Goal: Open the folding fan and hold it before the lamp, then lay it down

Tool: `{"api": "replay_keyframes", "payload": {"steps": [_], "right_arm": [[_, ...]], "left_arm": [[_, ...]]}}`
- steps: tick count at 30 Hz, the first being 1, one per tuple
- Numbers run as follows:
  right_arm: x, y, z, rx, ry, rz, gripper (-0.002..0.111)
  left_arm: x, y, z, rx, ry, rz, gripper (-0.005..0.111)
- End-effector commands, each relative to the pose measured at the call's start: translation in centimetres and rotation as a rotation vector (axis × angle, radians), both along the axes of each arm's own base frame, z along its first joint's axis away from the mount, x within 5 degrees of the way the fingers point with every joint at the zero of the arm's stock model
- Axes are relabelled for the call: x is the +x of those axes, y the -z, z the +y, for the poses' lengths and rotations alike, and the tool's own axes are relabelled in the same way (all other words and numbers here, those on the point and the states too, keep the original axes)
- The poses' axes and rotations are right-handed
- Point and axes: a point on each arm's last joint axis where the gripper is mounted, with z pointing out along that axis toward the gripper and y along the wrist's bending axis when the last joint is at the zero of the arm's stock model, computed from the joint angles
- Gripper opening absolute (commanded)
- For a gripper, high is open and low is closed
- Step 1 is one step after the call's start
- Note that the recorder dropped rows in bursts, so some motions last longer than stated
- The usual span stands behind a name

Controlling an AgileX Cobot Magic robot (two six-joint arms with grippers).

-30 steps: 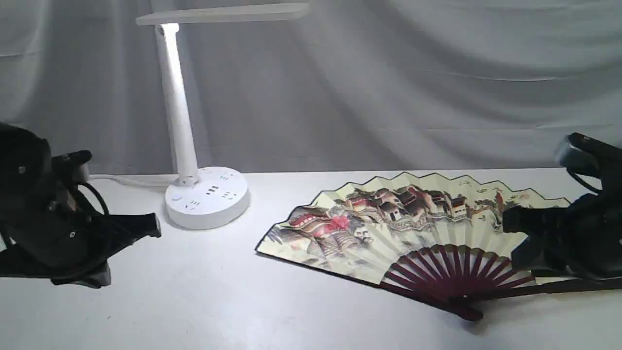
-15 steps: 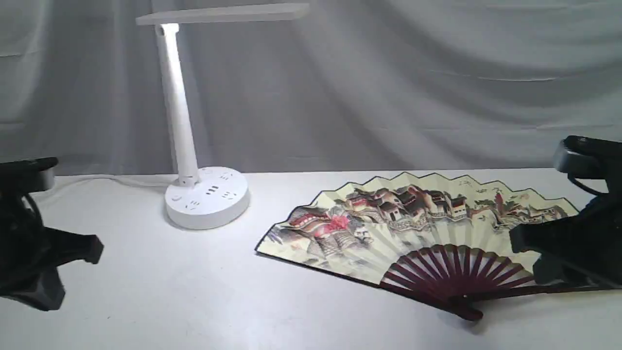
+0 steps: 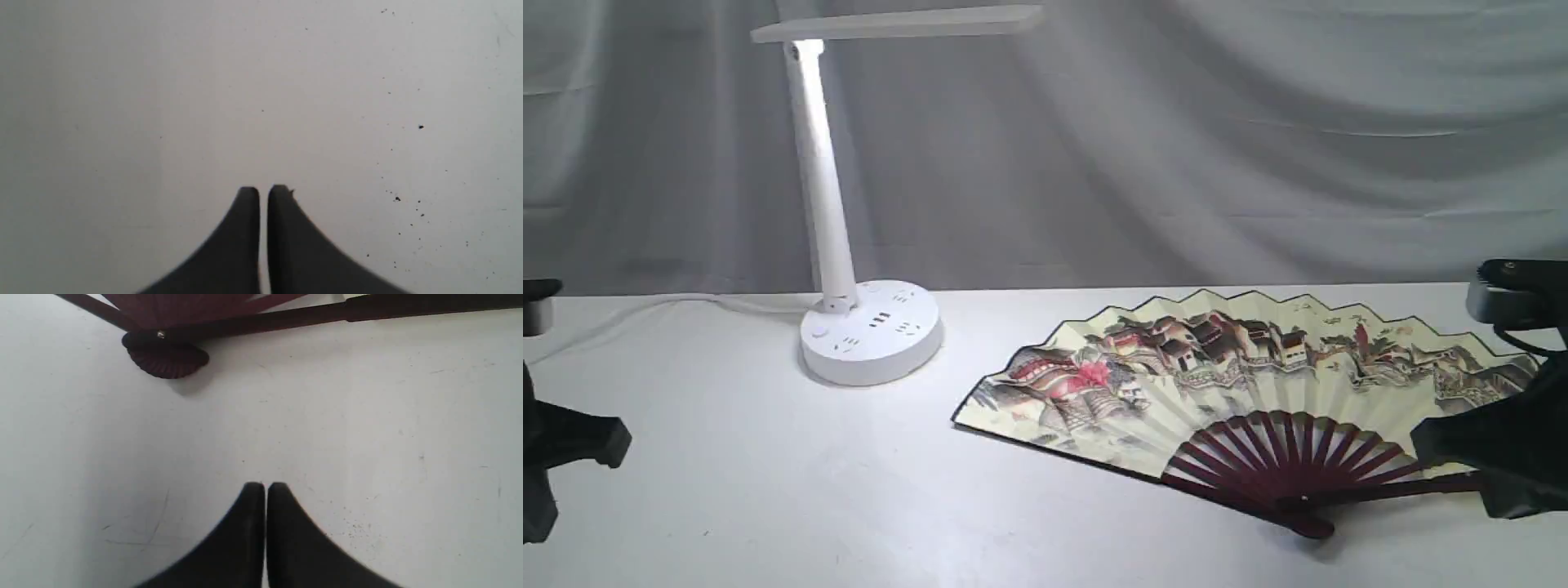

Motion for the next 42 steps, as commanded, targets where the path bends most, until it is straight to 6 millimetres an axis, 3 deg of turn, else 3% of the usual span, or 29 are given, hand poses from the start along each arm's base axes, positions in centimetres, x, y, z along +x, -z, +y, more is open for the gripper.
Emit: {"api": "replay_keyframes", "payload": {"steps": [1,7,16,24,42], "right_arm": [[0.0,-0.1,-0.3,-0.008,0.030,-0.002,0.000],[0.1,1.4,-2.8,-0.066,0.084,0.069,0.000],[0.0,1.0,-3.0,-0.084,0.079,0.048,0.000],[-1.3,-2.3,-2.7,-0.109,0.063,-0.068,0.000],[-6.4,-9.4,-1.7,-0.166,0.057,-0.327,0.000]], "left_arm": [[-0.5,-0.6,-0.1,-0.004,-0.002,-0.047,0.000],[-1.1,-0.7,-0.2,-0.014,-0.008,-0.060,0.000],[-1.6,-0.2,-0.2,-0.002,0.027,-0.039,0.000],[-2.1,-1.1,-0.2,0.001,0.031,-0.093,0.000],[-8.8,-8.9,-0.2,0.029,0.051,-0.481,0.000]]}}
